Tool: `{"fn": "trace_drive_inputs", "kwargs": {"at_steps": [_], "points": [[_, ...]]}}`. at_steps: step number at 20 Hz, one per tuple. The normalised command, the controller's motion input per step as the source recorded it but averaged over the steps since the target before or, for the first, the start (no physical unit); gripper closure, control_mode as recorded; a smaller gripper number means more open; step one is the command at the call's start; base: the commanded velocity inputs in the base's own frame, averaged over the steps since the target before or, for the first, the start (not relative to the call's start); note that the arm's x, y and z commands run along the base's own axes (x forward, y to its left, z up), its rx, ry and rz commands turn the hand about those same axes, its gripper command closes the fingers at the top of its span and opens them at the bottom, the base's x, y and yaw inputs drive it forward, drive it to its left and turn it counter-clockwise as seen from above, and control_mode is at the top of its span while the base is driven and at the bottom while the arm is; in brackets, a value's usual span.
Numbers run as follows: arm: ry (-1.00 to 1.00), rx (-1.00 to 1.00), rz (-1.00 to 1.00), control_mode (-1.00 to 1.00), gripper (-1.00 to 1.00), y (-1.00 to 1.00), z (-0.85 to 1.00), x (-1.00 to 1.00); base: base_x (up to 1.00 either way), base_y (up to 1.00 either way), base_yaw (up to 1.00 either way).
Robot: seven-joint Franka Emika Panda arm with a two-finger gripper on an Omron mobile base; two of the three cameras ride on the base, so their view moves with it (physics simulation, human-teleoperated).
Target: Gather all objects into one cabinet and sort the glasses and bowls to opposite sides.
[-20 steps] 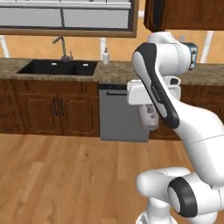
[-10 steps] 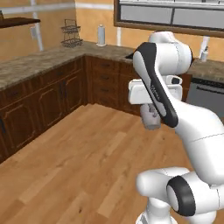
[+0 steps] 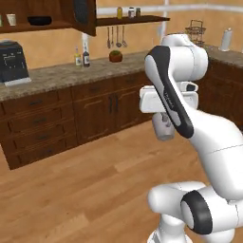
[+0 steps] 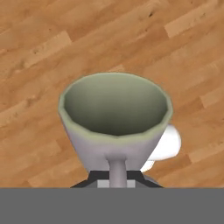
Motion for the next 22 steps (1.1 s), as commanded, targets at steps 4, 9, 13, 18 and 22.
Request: {"fn": "trace_drive_inputs", "kwargs": {"at_steps": [4,9,13,18,22], "points": [[0.00,0.00,0.00,1.00,1.00,0.00,0.00,0.00,-0.18,1.00,0.75],[0.00,0.00,0.00,1.00,1.00,0.00,0.00,0.00,0.58,0.33,0.56],[0.00,0.00,0.00,1.00,1.00,0.00,0.00,0.00,1.00,-0.31,0.31],[0.00,0.00,0.00,1.00,1.00,0.00,0.00,0.00,1.00,-0.48,0.05],[0.00,0.00,0.00,1.00,1.00,0.00,0.00,0.00,1.00,-0.83,0.00]]}}
